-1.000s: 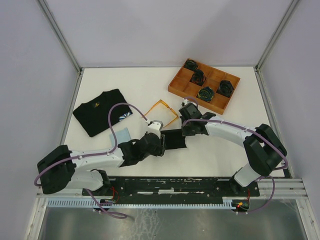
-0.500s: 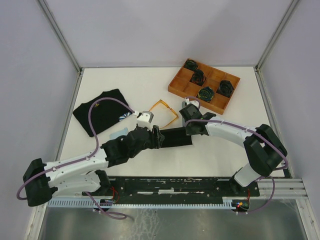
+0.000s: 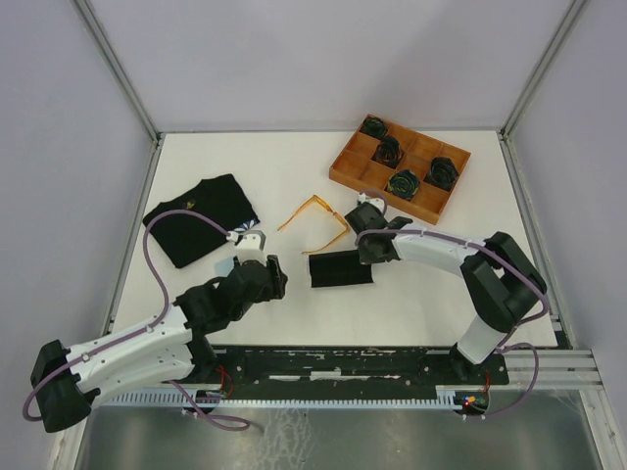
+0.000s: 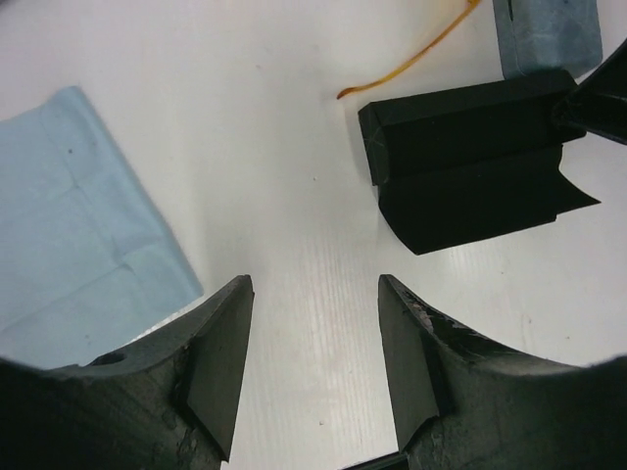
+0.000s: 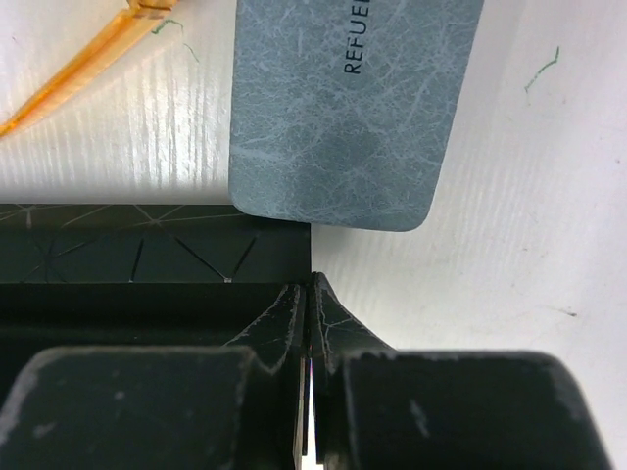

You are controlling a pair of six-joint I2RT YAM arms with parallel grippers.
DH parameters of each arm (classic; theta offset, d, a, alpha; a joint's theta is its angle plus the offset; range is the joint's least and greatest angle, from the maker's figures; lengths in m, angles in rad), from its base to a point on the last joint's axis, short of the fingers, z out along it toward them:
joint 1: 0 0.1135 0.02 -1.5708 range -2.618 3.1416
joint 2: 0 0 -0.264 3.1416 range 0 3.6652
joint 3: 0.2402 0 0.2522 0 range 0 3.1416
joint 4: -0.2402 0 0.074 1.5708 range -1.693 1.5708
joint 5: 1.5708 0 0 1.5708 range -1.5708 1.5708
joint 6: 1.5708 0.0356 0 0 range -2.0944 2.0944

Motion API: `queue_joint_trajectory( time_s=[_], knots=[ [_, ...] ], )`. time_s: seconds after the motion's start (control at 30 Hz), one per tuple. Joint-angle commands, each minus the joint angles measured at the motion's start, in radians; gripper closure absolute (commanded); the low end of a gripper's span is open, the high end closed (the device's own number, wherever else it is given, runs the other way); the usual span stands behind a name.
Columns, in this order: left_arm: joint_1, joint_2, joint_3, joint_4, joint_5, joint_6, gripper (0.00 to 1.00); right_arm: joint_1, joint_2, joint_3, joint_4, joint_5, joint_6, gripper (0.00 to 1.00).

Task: Organize the sunglasses
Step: Adjust the sunglasses case at the center of the board.

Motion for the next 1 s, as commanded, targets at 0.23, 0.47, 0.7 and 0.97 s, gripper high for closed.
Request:
queue_joint_trajectory(
  time_s=[0.23, 0.47, 0.7, 0.97],
  knots=[
    [0.049, -0.049, 0.018, -0.119, -0.12, -0.083, 0.37, -0.004, 0.058, 0.095, 0.065, -0.024, 0.071, 0.87],
    [0.065, -0.058, 0.024, -0.165, -0.143, -0.113, 0.35, -0.004, 0.033, 0.086, 0.065, -0.035, 0.071, 0.64],
    [0.107, -0.021, 0.048, -0.196, -0.151, -0.139, 0.33, -0.004, -0.13, 0.02, 0.046, -0.009, 0.023, 0.51],
    [0.173, 0.144, 0.061, -0.172, -0.113, -0.169, 0.39, -0.003, -0.319, -0.059, 0.023, -0.061, -0.044, 0.5]
  ],
)
